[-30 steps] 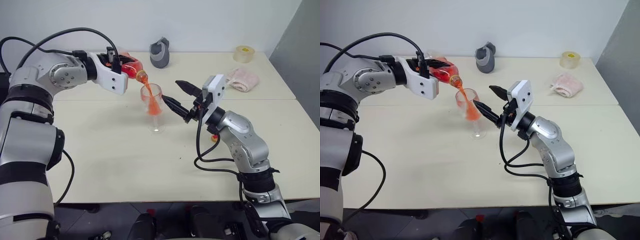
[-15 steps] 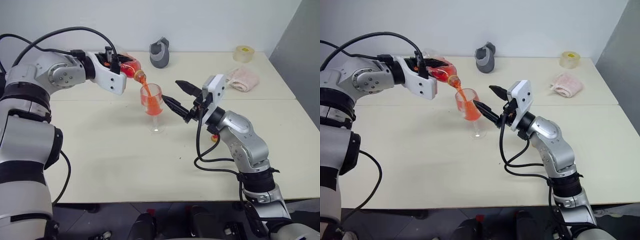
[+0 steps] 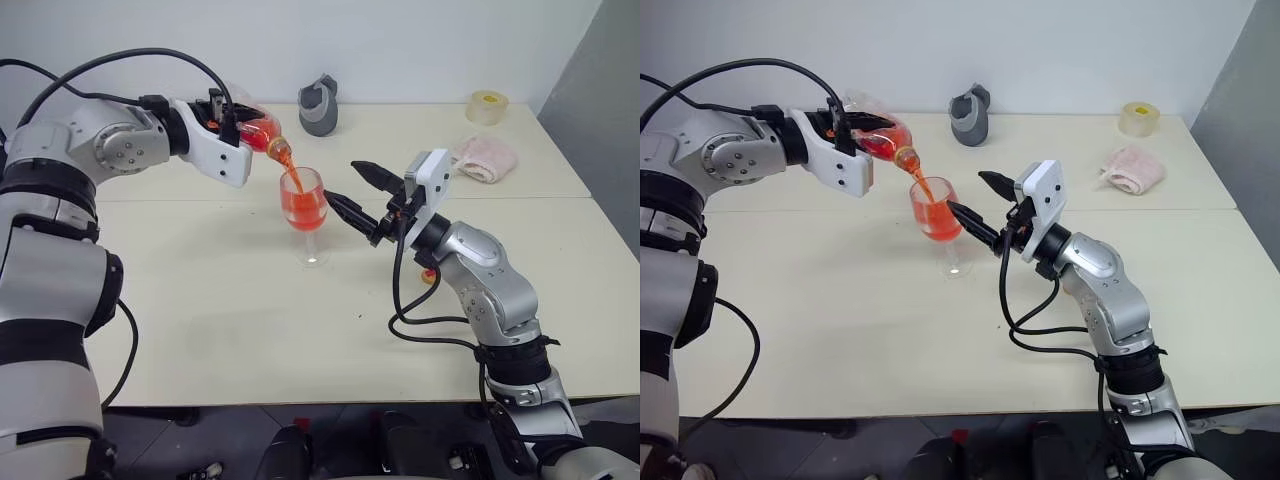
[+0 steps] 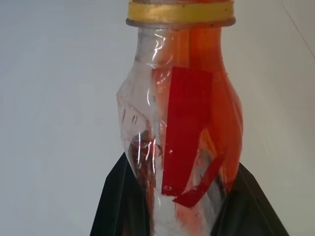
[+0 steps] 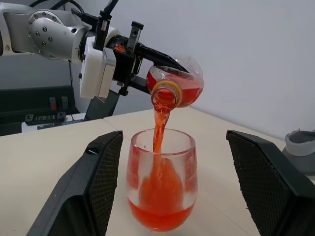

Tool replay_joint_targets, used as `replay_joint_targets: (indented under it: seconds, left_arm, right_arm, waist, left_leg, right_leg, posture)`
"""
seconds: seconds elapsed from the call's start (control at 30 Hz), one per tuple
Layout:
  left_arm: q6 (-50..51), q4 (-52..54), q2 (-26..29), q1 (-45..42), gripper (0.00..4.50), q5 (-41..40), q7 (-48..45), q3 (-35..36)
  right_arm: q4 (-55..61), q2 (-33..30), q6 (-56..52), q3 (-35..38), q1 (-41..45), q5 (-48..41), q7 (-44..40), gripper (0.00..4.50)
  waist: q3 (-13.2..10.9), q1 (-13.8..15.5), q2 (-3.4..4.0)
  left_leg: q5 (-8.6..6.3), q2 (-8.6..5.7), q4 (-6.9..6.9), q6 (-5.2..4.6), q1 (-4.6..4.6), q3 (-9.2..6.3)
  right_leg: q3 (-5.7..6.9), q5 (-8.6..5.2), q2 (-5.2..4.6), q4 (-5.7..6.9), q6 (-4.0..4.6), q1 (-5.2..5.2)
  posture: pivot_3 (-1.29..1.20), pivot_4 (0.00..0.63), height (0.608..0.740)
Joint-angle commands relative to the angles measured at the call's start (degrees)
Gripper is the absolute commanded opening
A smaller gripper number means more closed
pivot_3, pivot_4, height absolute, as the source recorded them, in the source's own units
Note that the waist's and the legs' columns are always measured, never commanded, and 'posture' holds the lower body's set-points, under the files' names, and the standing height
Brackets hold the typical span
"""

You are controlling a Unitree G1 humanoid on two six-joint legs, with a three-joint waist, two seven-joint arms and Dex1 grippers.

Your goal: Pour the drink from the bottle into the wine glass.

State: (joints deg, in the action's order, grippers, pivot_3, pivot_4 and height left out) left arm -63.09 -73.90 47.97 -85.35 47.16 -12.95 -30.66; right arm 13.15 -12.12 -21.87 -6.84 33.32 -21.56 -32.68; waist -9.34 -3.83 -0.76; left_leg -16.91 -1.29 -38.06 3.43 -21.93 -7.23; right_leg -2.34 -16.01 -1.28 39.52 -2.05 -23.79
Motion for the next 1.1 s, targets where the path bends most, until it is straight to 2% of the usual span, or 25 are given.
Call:
replay_joint_targets:
  seconds: [0.03,0.3,0.57,0.87,1.1]
  left_arm:
    - [0.1,0.4,1.4,-2.8,1.01,-0.1,1.9,0.2]
    - [0.3,0.0,1.1,-2.7,1.01,-0.3,2.2,0.1]
    - [-0.1,-0.8,-0.3,-0.1,1.01,-6.3,-3.6,3.4]
    - [3.1,0.5,-4.6,6.8,1.01,-25.5,-24.6,14.8]
    - [8.7,3.5,-5.2,9.8,1.01,-33.1,-31.5,20.3]
  right_arm:
    - [2.5,0.0,0.8,0.3,0.7,-0.6,-0.6,3.62]
    - [2.7,0.1,0.5,0.2,0.6,-0.6,-0.3,3.62]
    - [2.7,-0.3,0.2,0.4,0.4,-0.6,-0.3,3.62]
    - [2.4,-0.1,-0.1,0.5,0.5,-0.9,-0.1,3.62]
    - [2.6,-0.1,-0.4,0.5,0.4,-1.2,-0.3,3.62]
  waist:
    - [0.0,0.0,0.00]
    - [0.0,0.0,0.00]
    - [0.0,0.0,0.00]
    - [0.0,-0.4,0.00]
    - [0.0,-1.3,-0.02]
  left_leg:
    - [0.00,0.00,0.00,0.00,0.00,0.01]
    - [0.01,0.00,0.00,0.01,0.00,0.01]
    - [0.01,0.00,-0.01,0.01,-0.01,0.02]
    - [0.06,0.01,-0.04,0.11,-0.01,0.02]
    - [0.07,0.02,-0.03,0.12,-0.06,0.03]
  right_leg:
    - [0.00,0.00,0.00,0.00,0.00,0.00]
    - [-0.01,0.00,0.00,0.03,0.00,-0.02]
    - [0.00,0.00,0.00,0.03,0.00,-0.03]
    - [0.00,0.00,-0.01,0.09,0.00,-0.04]
    - [-0.04,-0.01,-0.01,0.37,-0.01,-0.25]
  posture:
    - [0.00,0.150,0.740]
    - [0.00,0.150,0.740]
    - [0.00,0.150,0.740]
    - [0.00,0.150,0.740]
    - [0.00,0.150,0.740]
